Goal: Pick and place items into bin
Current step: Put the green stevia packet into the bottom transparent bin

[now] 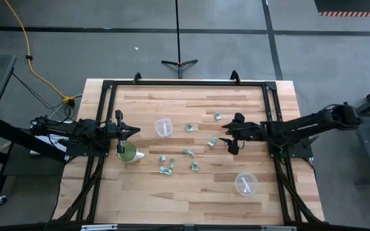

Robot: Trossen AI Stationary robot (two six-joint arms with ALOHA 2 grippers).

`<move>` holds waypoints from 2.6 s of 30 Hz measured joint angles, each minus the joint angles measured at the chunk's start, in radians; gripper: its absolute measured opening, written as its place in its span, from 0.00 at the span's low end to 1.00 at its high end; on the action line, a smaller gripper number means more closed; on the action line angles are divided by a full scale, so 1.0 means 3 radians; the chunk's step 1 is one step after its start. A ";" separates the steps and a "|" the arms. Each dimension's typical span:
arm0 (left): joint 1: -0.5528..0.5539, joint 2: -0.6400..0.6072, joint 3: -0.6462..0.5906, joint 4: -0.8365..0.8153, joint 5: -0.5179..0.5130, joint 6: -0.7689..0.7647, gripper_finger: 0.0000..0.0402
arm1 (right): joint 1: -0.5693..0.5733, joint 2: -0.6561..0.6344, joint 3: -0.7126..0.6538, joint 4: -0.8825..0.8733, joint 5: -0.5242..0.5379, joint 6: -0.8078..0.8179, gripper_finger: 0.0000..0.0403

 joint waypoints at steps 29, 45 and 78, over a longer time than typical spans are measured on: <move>0.0000 0.0001 0.0000 -0.0073 -0.0005 0.0000 0.13 | 0.0001 0.0818 0.0164 -0.0769 -0.0409 0.0694 0.41; 0.0000 0.0000 0.0000 -0.0070 -0.0005 -0.0001 0.13 | 0.0001 0.0758 0.0555 -0.0890 -0.1153 0.0709 0.05; 0.0000 0.0000 0.0000 -0.0050 -0.0004 0.0008 0.13 | 0.2202 0.1080 0.2068 -0.3192 -0.1497 0.3502 0.07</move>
